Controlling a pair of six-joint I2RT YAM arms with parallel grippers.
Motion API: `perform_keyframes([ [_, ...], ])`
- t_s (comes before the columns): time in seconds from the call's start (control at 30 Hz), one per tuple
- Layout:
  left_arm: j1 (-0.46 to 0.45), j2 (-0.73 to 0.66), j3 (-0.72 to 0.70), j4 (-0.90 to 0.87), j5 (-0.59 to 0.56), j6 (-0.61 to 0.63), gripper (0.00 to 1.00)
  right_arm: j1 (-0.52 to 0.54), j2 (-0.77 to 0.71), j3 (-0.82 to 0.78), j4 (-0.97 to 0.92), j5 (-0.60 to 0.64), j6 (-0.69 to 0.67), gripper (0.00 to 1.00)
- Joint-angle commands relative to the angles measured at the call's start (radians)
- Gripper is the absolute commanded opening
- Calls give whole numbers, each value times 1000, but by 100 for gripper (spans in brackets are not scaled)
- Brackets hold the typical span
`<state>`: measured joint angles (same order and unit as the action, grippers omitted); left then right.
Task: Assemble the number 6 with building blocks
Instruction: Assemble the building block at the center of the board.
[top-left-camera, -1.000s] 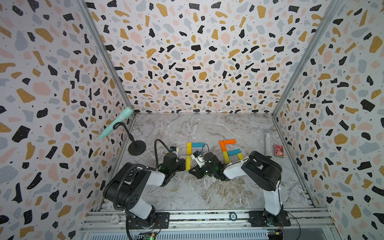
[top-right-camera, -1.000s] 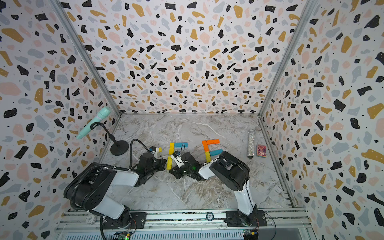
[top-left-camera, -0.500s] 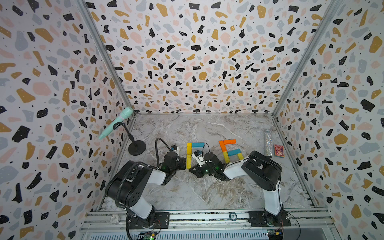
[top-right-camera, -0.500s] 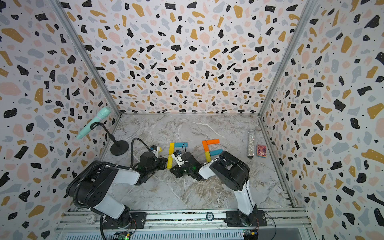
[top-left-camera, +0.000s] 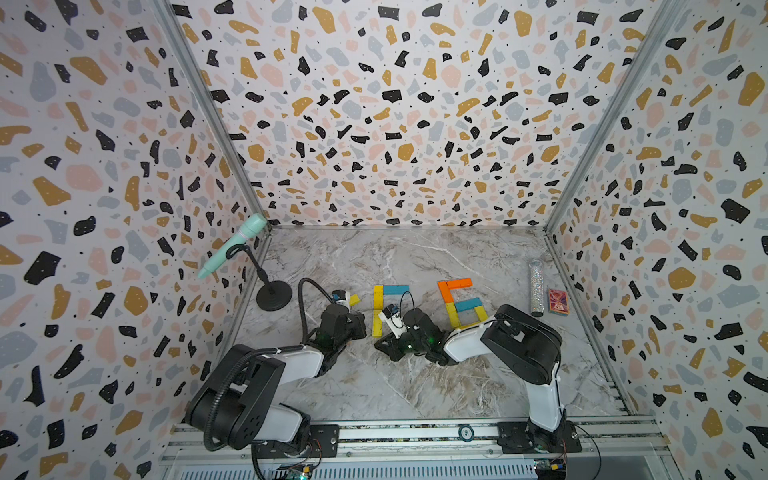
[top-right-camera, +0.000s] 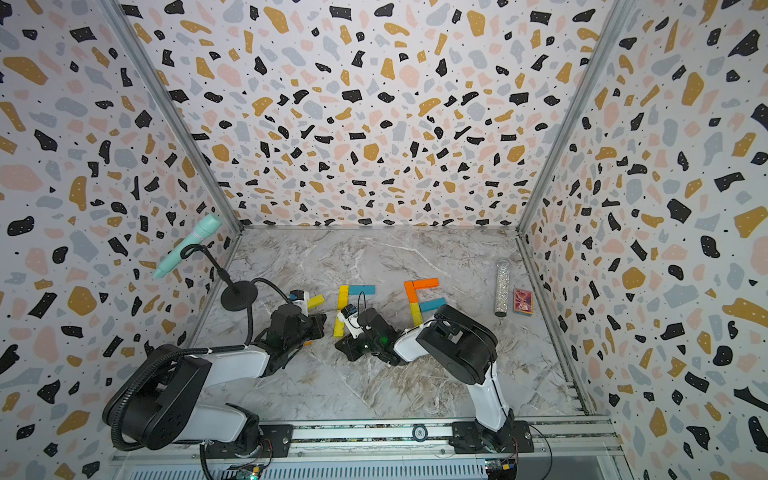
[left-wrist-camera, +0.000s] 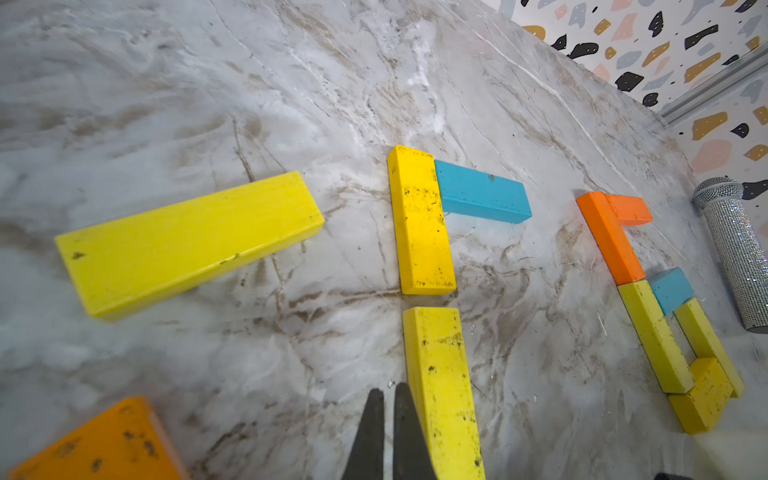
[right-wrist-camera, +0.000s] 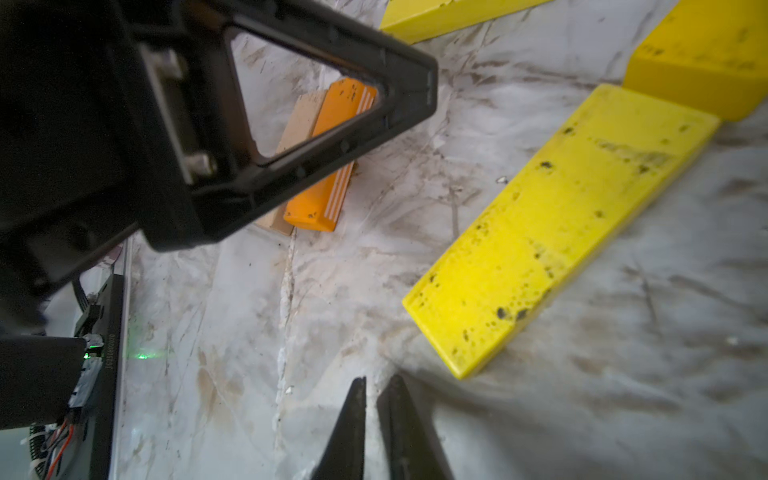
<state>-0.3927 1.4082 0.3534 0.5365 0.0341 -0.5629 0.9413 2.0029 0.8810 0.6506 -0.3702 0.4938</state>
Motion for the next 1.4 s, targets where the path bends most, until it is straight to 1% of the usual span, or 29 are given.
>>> perform_keyframes([
  [0.0,8,-10,-22,-4,-17,9,0,-13,23,21,-36,1,14,15],
  [0.7,9,-28,-33,-1,-20,11,0,-42,57,36,-49,-8,17,15],
  [1.03,9,-103,-27,-63,-41,21,0,-37,38,42,-74,-2,-2,15],
  [1.13,10,-145,-18,-103,-58,24,0,-19,-3,48,-104,22,-26,17],
  [1.2,12,-186,-7,-146,-84,25,0,-10,-44,48,-119,43,-38,22],
  [1.23,15,-212,1,-180,-106,26,1,-6,-70,51,-131,58,-47,25],
  [1.3,24,-275,22,-252,-152,24,13,0,-119,72,-176,73,-72,30],
  [1.37,42,-360,39,-341,-209,20,28,5,-152,129,-266,92,-123,36],
])
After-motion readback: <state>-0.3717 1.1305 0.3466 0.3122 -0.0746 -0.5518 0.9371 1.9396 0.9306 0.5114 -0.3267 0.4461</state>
